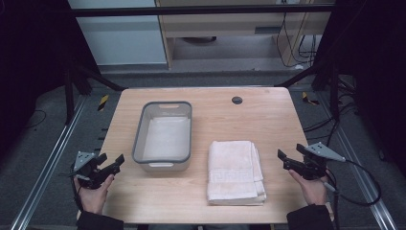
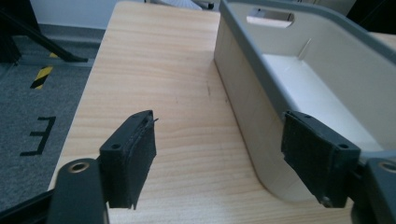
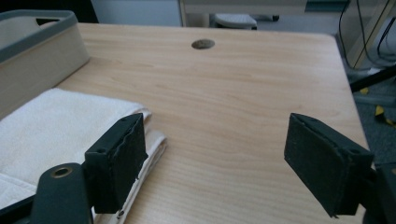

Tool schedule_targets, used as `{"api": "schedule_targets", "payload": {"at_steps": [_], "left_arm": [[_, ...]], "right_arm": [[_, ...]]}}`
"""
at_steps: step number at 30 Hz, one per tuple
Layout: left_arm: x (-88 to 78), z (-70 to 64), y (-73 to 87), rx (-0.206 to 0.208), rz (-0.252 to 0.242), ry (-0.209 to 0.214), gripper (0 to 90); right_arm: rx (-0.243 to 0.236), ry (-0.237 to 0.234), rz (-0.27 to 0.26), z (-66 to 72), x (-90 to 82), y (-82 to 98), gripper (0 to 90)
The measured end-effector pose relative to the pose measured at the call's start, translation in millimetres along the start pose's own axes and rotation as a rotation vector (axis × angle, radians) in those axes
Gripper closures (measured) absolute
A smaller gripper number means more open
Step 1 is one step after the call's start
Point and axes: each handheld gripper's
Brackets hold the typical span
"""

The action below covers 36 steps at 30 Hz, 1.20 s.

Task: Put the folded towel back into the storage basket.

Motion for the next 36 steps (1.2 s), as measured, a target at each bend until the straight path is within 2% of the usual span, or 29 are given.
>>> {"api": "schedule_targets", "payload": {"at_steps": [3, 4, 7, 13, 18, 24, 30, 31, 32, 33, 34, 35, 36], "left_arm": [[-2.8, -1.8, -6.7, 0.011, -0.010, 0.012, 27.8], [-5.9, -3.6, -12.8, 0.000, -0.023, 0.035, 27.8], [-8.0, -7.4, -20.1, 0.015, -0.032, 0.034, 27.7], [-11.6, -14.4, -32.2, 0.008, -0.039, 0.044, 27.6], [-12.7, -27.0, -41.5, 0.010, -0.053, 0.063, 27.6], [-8.8, -50.6, -45.5, 0.038, -0.048, 0.096, 27.7], [-3.1, -80.4, -43.8, 0.080, -0.023, 0.133, 28.3], [-3.1, -80.4, -43.8, 0.080, -0.023, 0.133, 28.8], [-0.9, -91.3, -41.9, 0.093, -0.014, 0.143, 29.1], [-0.9, -91.3, -41.9, 0.093, -0.014, 0.143, 29.1], [0.8, -101.7, -40.0, 0.102, -0.013, 0.153, 29.1], [0.8, -101.7, -40.0, 0.102, -0.013, 0.153, 29.1], [2.2, -111.4, -38.4, 0.106, -0.005, 0.162, 29.1]], "right_arm": [[-0.007, -0.001, -0.024, -3.8, -4.0, -8.2, 20.6], [-0.005, -0.002, -0.022, -5.4, -5.0, -11.1, 20.6], [0.001, -0.001, -0.035, -10.3, -7.7, -17.5, 20.7], [-0.002, -0.018, -0.047, -14.9, -10.6, -32.4, 20.9], [-0.006, -0.034, -0.065, -16.4, -9.8, -49.3, 21.1], [-0.014, -0.075, -0.077, -11.0, -5.1, -66.5, 22.5], [-0.037, -0.118, -0.058, -2.5, 2.3, -77.1, 25.0], [-0.040, -0.126, -0.056, -1.0, 3.3, -78.6, 25.2], [-0.046, -0.130, -0.054, 0.4, 4.3, -80.0, 25.4], [-0.052, -0.133, -0.053, 1.4, 5.4, -81.0, 25.7], [-0.052, -0.141, -0.051, 2.5, 6.3, -82.0, 26.2], [-0.052, -0.141, -0.051, 2.5, 6.3, -82.0, 26.2], [-0.054, -0.149, -0.046, 4.2, 8.5, -83.4, 26.9]]}}
Point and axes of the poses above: each handheld gripper's, and its own axes: x roughly forward along the jaws, y roughly out of its underside, z roughly to its left, and after that the axes turned 14 degrees about -x, right-handed
